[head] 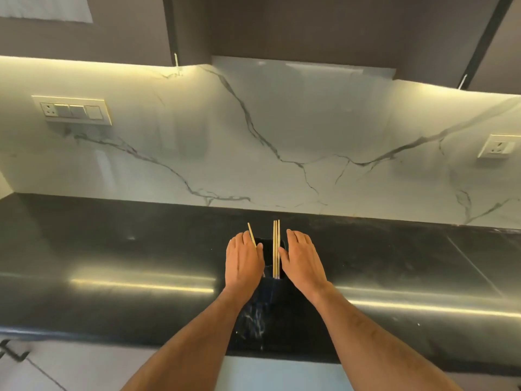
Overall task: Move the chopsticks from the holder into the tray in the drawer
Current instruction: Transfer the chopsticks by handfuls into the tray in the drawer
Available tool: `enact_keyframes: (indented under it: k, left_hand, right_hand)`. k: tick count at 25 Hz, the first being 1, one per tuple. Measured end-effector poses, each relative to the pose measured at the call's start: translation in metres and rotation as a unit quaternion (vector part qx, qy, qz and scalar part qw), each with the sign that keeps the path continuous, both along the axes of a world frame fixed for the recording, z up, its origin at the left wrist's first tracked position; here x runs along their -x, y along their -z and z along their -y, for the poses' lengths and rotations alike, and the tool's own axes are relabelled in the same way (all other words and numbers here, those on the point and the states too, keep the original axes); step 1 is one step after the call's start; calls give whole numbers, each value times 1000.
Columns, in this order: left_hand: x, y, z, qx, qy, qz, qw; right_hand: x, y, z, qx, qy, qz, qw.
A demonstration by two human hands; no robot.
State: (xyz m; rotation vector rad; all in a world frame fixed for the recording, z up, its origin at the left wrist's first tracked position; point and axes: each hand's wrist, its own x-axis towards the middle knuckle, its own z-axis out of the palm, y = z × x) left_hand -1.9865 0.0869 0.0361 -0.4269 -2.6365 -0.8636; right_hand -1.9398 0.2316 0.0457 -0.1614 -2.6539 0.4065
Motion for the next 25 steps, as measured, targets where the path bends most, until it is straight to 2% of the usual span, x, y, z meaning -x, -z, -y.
enact_keyframes:
  k: [5,10,12,16,21,25]
  left_hand:
    - [59,24,-29,-60,-31,96,993]
    - [97,45,-40,-138,-53,176,973]
    - [100,48,-42,-155,-51,183,969]
    - [100,42,-45,-143,10,152,978]
    - [93,43,-43,-149,61,108,981]
    - [89,44,-42,-150,81,132,976]
  right_hand:
    - [70,21,-26,173,47,43,983]
    - [119,34,-32,386,66,74,917]
    - [126,38,-32,408,69,69,908]
    - [129,39,-24,401,58,34,913]
    - [128,35,-24,392,47,79,915]
    - [126,34,-25,389,72,95,914]
